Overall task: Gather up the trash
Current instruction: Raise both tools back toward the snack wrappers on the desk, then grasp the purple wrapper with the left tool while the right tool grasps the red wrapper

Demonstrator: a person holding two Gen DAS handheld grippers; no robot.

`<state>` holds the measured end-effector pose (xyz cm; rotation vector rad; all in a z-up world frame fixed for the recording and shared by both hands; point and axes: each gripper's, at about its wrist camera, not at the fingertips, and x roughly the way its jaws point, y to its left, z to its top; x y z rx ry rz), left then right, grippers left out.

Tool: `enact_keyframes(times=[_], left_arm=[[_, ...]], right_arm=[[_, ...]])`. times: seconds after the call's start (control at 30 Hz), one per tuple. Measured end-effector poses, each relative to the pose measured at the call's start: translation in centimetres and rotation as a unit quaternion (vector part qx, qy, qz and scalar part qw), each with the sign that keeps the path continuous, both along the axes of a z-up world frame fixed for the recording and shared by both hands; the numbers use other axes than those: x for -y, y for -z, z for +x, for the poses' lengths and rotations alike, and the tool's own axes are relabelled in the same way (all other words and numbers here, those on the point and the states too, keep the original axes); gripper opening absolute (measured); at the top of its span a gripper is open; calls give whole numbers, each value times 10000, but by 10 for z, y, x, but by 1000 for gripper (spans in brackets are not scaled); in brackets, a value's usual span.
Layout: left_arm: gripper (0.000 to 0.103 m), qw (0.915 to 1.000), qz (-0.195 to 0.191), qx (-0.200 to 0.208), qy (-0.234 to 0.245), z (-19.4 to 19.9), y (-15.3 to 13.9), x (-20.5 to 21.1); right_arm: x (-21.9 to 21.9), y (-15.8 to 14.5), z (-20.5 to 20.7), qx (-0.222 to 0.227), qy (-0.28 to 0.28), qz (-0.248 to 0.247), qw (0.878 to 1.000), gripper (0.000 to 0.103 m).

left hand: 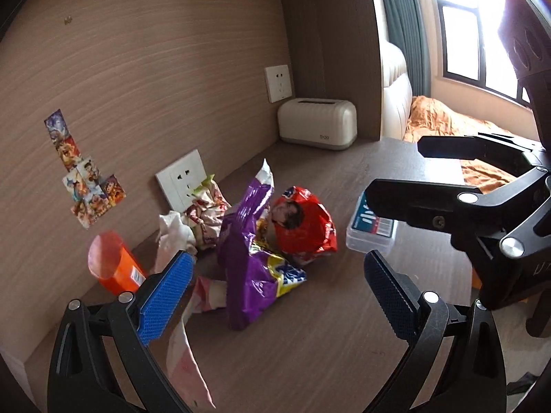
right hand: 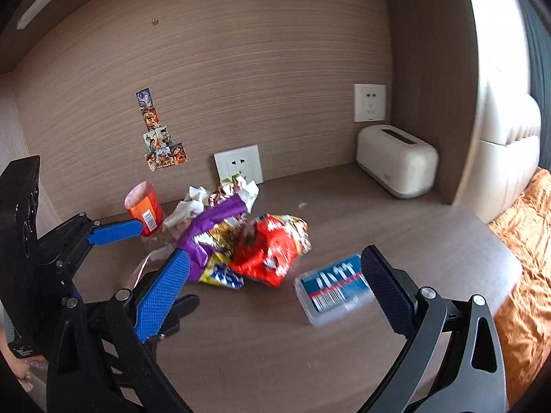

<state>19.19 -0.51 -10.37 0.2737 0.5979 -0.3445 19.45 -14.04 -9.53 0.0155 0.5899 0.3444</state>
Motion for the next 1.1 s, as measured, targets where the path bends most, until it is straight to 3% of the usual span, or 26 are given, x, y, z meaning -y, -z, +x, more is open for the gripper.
enact_keyframes(times=[0.3,0.4,0.5,0.53,0.6,0.7,0.77,1.1], left_arm=[[95,9993,8,-298,207,49,22,-7],[71,9977,-65,-579,335,61,31,-10],[56,9956,-51,-812,474,72,40,-7],[52,9952,-42,-851,486,75,43,-6],[45,9952,-91,-861,457,77,45,-6],[36,9957,-155,-847,342,79,44,-8],[34,9959,-246,-818,288,77,39,-11],[31,9972,-414,-498,384,48,-1,-4]], right_arm=[[-27,35,64,-559,11,-238,9981,99],[-31,48,81,-806,86,-280,9963,99],[-33,58,94,-991,89,-257,9947,99],[-34,60,96,-1028,60,-243,9944,97],[-35,66,101,-1076,117,-297,9937,54],[-25,68,107,-1191,235,-70,9926,40],[-17,62,104,-1101,368,62,9932,33],[21,7,50,-481,608,396,9962,30]])
